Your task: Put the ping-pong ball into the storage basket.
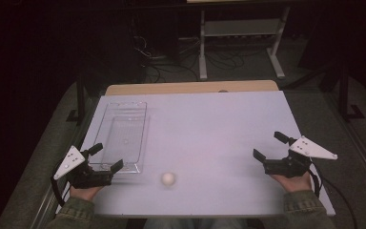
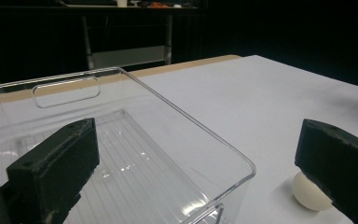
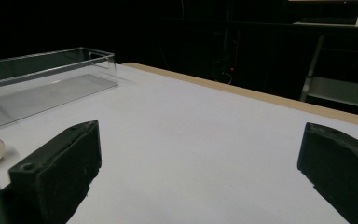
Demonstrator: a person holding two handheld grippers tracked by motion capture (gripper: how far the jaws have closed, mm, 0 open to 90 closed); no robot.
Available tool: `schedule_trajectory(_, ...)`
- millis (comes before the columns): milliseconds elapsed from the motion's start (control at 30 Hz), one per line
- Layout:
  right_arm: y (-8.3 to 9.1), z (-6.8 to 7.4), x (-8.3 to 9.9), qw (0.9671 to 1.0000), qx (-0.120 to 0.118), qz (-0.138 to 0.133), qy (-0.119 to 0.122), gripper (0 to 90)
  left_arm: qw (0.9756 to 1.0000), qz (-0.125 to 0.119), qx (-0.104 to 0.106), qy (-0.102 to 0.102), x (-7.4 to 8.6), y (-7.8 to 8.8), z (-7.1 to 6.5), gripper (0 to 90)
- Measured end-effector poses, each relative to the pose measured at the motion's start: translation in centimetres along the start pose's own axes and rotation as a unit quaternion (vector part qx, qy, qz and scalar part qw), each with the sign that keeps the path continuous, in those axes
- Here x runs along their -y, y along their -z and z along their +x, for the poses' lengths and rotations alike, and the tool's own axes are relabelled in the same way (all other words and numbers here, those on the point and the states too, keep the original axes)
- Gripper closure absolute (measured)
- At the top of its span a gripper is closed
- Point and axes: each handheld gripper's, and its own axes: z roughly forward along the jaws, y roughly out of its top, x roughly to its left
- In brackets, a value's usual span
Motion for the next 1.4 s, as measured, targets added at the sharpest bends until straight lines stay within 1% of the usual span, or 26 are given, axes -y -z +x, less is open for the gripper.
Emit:
schedule_trajectory(300, 0.0, 0.0, 0.0, 1.0, 0.002, -0.001, 0.003, 0.0, 1.0, 0.002, 0.001, 0.0, 0.0, 0.0, 0.0, 0.0)
schedule_trajectory(400, 0.0, 0.0, 0.0, 1.0, 0.002, -0.001, 0.002, 0.0, 1.0, 0.0, -0.002, 0.003, 0.0, 0.0, -0.1, 0.0)
schedule_trajectory(500, 0.0, 0.0, 0.0, 1.0, 0.004, 0.0, 0.002, 0.0, 1.0, 0.0, -0.001, 0.007, -0.2, 0.0, -0.2, 0.0)
schedule_trajectory(600, 0.1, 0.0, 0.1, 1.0, 0.006, 0.0, 0.002, 0.0, 0.9999, 0.011, 0.001, -0.01, -0.8, -0.1, -0.4, 0.0)
schedule_trajectory(633, 0.1, 0.0, 0.1, 1.0, 0.005, 0.001, 0.001, 0.0, 0.9996, 0.019, 0.005, -0.021, -1.1, -0.2, -0.6, 0.0)
schedule_trajectory(667, 0.1, 0.0, 0.1, 1.0, 0.005, 0.001, 0.001, 0.0, 0.9996, 0.019, 0.005, -0.021, -1.1, -0.2, -0.6, 0.0)
schedule_trajectory(733, 0.1, 0.0, 0.1, 1.0, 0.005, 0.002, 0.001, 0.0, 0.9992, 0.025, 0.009, -0.03, -1.2, -0.4, -0.9, 0.0)
schedule_trajectory(900, 0.1, 0.1, 0.1, 1.0, 0.007, 0.002, 0.001, 0.0, 0.998, 0.037, 0.023, -0.045, -1.7, -0.7, -1.5, 0.0)
schedule_trajectory(933, 0.1, 0.1, 0.1, 1.0, 0.007, 0.003, 0.002, 0.0, 0.9975, 0.041, 0.026, -0.05, -2.0, -0.9, -1.6, 0.0)
schedule_trajectory(967, 0.1, 0.1, 0.1, 1.0, 0.007, 0.003, 0.002, 0.0, 0.9975, 0.041, 0.026, -0.05, -2.0, -0.9, -1.6, 0.0)
schedule_trajectory(1000, 0.1, 0.1, 0.1, 1.0, 0.007, 0.004, 0.002, 0.0, 0.9969, 0.046, 0.031, -0.055, -2.3, -1.1, -1.6, 0.0)
schedule_trajectory(1033, 0.1, 0.1, 0.1, 1.0, 0.007, 0.004, 0.002, 0.0, 0.9968, 0.047, 0.034, -0.055, -2.5, -1.2, -1.7, 0.0)
schedule_trajectory(1100, 0.1, 0.1, 0.1, 1.0, 0.007, 0.003, 0.002, 0.0, 0.9968, 0.047, 0.034, -0.055, -2.5, -1.2, -1.7, 0.0)
schedule_trajectory(1133, 0.2, 0.1, 0.1, 1.0, 0.008, 0.003, 0.002, 0.0, 0.9963, 0.049, 0.04, -0.058, -2.9, -1.4, -1.8, 0.0)
schedule_trajectory(1233, 0.2, 0.1, 0.1, 1.0, 0.008, 0.001, 0.002, 0.0, 0.9961, 0.051, 0.046, -0.055, -3.2, -1.6, -1.9, 0.0)
schedule_trajectory(1300, 0.2, 0.1, 0.1, 1.0, 0.008, 0.002, 0.002, 0.0, 0.9953, 0.056, 0.054, -0.057, -3.6, -1.9, -2.1, 0.0)
schedule_trajectory(1400, 0.3, 0.1, 0.1, 1.0, 0.008, 0.001, 0.003, 0.0, 0.9943, 0.062, 0.061, -0.062, -3.9, -2.2, -2.2, 0.0)
